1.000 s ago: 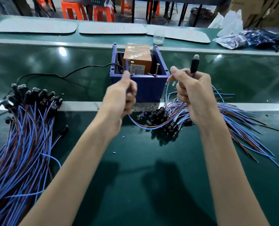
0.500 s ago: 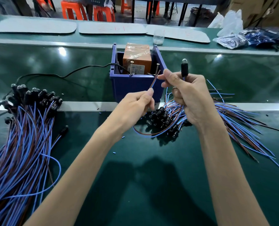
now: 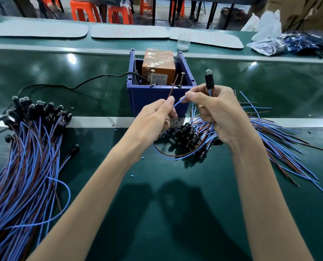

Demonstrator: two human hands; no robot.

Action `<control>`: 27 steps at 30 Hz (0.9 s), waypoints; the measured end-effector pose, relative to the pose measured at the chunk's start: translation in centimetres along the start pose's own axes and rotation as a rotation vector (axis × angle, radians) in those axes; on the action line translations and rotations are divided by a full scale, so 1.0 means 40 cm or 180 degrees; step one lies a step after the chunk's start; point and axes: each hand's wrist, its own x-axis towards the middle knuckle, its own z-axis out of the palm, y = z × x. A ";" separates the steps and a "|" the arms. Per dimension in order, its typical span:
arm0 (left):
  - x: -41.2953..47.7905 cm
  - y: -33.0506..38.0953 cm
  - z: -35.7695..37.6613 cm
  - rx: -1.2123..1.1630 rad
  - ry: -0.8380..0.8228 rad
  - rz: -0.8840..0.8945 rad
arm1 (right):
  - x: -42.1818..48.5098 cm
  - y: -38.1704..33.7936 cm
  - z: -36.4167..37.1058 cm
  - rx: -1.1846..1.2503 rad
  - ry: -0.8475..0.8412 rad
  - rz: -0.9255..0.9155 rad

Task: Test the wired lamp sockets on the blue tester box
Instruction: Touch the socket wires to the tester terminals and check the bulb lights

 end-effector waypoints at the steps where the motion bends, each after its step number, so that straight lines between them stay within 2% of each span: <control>1: 0.001 -0.002 -0.002 0.0006 0.0047 0.0058 | 0.000 0.000 0.002 -0.0028 -0.0035 0.0041; 9: 0.004 -0.019 -0.004 0.0127 0.0137 0.0307 | -0.007 0.005 0.020 -0.0222 -0.0351 0.0036; 20: 0.008 -0.023 -0.010 0.0150 0.0167 0.0214 | 0.008 0.019 0.021 -0.0629 -0.0021 -0.0198; 24: 0.011 -0.012 -0.010 -0.0183 0.0213 0.0065 | 0.015 0.019 0.014 -0.0633 0.0135 -0.0199; 27: 0.011 -0.013 -0.009 -0.0186 0.0326 0.0202 | 0.015 0.019 0.011 -0.0626 0.0238 -0.0201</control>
